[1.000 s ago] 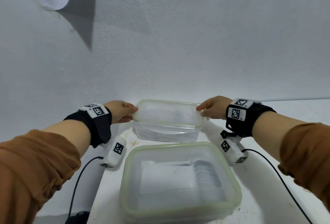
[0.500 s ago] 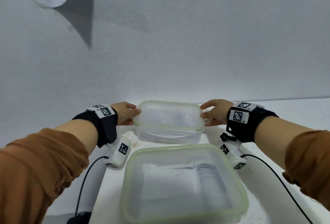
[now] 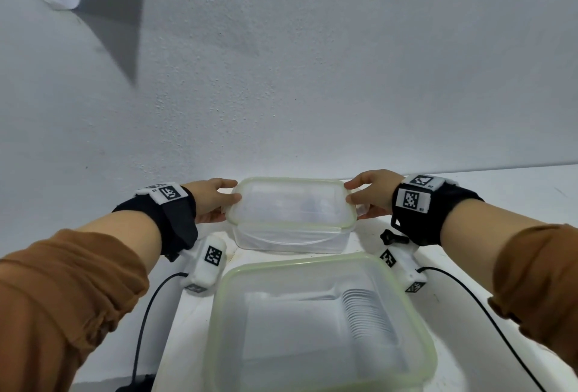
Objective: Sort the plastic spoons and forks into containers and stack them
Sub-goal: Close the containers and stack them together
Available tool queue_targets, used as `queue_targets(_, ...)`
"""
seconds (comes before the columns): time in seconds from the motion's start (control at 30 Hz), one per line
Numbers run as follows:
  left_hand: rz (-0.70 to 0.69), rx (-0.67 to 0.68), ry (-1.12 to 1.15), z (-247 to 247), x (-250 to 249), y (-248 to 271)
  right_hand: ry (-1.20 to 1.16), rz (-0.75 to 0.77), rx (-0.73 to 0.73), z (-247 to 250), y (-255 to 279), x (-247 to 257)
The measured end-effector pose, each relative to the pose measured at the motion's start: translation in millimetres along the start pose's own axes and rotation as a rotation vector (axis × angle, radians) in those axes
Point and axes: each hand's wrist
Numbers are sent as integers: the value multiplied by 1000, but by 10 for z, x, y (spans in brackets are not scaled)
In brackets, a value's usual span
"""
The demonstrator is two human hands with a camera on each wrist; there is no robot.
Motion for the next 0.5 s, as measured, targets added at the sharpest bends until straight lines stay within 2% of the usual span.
queue_targets(0.2,52,4,15,8,27,-42,14,-8,-7,-23,-36,-8)
queue_targets(0.3,56,-39,-7,-22,-4,-50,31,0,-33,-54,-37,20)
queue_targets(0.5,47,-24,-57,-14,-35,-46,86,15,-52,-56,-30,31)
Point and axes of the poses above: each hand's wrist, its own y-axis away from the middle knuckle, its own z-axis out of the back of the hand, x = y × z, and after that the axes turned 15 degrees about -z, right-handed
